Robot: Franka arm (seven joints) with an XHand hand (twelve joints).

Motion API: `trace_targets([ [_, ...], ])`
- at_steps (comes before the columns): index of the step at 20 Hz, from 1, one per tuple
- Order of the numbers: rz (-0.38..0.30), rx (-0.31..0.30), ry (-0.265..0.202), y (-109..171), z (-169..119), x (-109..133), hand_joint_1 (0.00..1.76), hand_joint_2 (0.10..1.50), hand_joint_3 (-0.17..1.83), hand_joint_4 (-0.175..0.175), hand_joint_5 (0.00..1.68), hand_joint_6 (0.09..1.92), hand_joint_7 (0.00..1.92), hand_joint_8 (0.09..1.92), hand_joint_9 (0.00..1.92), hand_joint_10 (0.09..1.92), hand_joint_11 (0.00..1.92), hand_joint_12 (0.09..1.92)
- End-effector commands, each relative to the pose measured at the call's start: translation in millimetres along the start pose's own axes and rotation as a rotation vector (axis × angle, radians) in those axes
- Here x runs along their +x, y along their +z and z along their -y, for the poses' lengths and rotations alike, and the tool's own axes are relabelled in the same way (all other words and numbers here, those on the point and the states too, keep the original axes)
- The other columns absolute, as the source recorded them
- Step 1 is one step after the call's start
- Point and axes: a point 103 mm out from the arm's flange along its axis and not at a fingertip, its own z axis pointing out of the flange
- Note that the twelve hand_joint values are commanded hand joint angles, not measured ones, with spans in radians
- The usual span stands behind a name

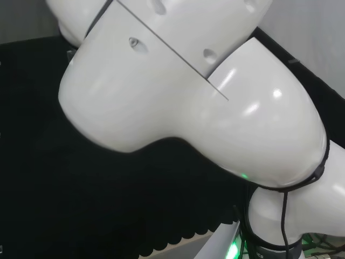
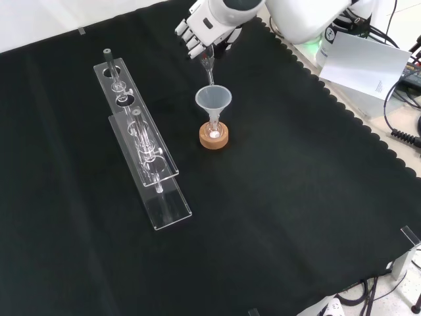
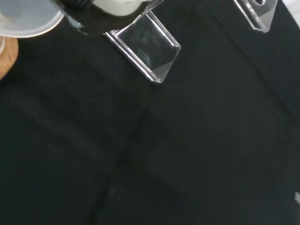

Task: Pour all the NaCl from the weighing funnel into the round-bottom flask.

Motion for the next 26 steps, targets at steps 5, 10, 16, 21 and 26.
trace_targets([
  [5, -0.145, -0.025, 0.009, 30, -2, -19, 1.26, 1.1, 0.0, -0.175, 1.0, 0.98, 1.02, 0.98, 1.1, 0.42, 0.96, 0.94],
  [10, -0.194, -0.041, 0.006, 43, -4, -24, 1.26, 1.1, 0.0, -0.175, 1.0, 0.98, 1.02, 0.98, 1.1, 0.42, 0.97, 0.94],
  [16, -0.29, -0.061, -0.003, 58, -5, -35, 1.26, 1.1, 0.0, -0.175, 1.0, 0.98, 1.02, 0.98, 1.11, 0.41, 0.97, 0.94],
  [21, -0.355, -0.088, -0.02, 73, -6, -45, 1.26, 1.1, 0.0, -0.175, 1.0, 0.98, 1.02, 0.98, 1.11, 0.41, 0.97, 0.94],
  [26, -0.406, -0.094, -0.043, 86, -10, -49, 1.26, 1.1, 0.0, -0.175, 1.0, 0.98, 1.02, 0.98, 1.11, 0.41, 0.97, 0.94],
])
